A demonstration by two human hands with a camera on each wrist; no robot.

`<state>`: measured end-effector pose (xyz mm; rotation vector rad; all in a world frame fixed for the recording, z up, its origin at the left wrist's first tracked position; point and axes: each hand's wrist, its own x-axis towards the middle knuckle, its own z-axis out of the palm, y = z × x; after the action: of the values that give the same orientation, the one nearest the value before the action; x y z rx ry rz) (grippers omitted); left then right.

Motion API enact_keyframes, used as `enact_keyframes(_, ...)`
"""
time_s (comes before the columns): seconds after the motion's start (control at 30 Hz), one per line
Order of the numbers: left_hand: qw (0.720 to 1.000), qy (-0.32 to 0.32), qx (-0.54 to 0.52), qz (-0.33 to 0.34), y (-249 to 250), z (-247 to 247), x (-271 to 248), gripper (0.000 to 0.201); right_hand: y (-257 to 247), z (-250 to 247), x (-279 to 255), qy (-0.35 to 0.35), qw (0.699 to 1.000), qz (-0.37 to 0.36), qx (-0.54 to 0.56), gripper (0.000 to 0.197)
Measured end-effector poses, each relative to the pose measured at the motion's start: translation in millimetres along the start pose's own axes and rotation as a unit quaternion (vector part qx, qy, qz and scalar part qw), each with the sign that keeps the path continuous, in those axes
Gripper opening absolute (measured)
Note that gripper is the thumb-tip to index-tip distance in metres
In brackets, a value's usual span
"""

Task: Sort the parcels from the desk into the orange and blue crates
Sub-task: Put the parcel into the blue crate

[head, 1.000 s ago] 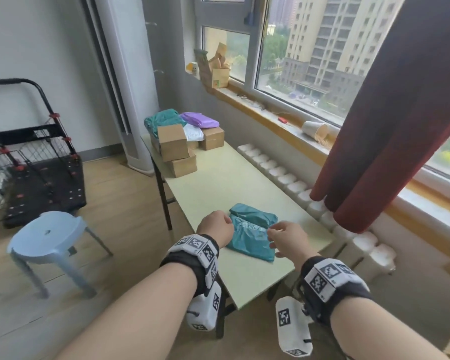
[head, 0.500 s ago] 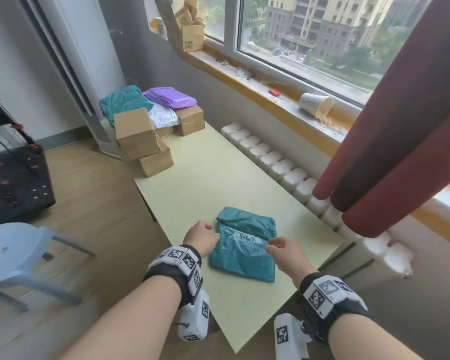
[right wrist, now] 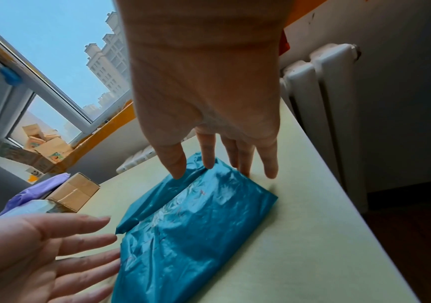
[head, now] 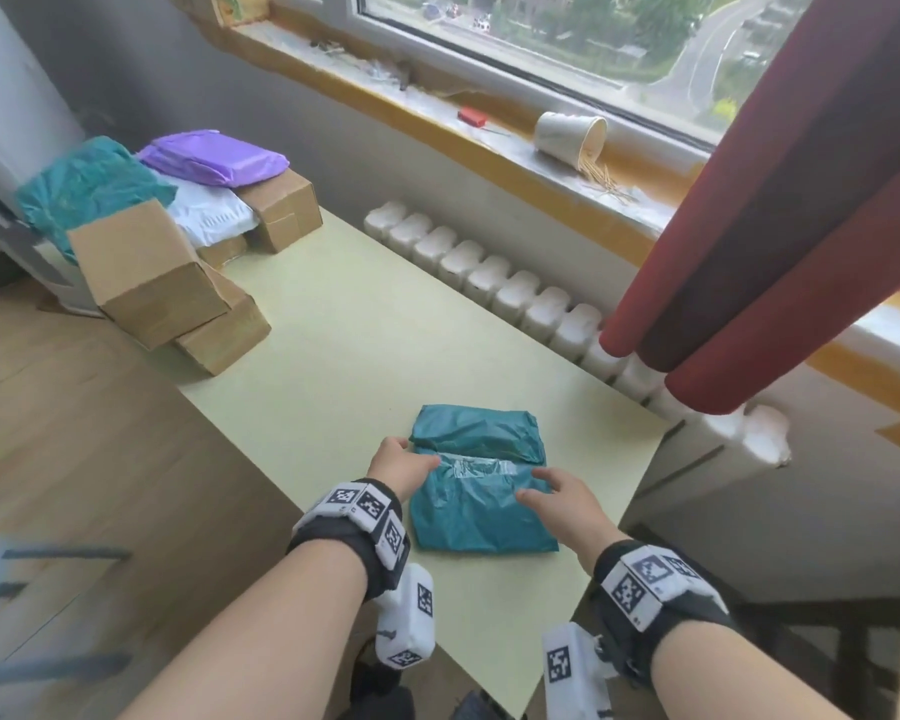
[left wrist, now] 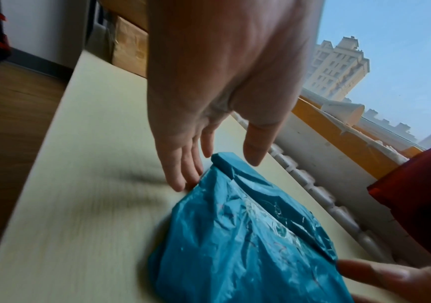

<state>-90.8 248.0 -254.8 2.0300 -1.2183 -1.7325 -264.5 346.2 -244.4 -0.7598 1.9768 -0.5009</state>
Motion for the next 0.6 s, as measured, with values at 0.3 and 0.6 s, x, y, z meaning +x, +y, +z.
enact_keyframes(0.3, 0.996, -0.079, -0.019, 0.037, 6, -1, 14, 0.015, -7, 7, -5, 0.022, 0.999, 0.023, 0.015, 0.049)
enact_keyframes(0.6, 0.984, -0.127, -0.090, 0.082, 52, -10, -12, 0.024, -33, -1, -20, 0.045, 0.996, -0.030, 0.068, 0.061)
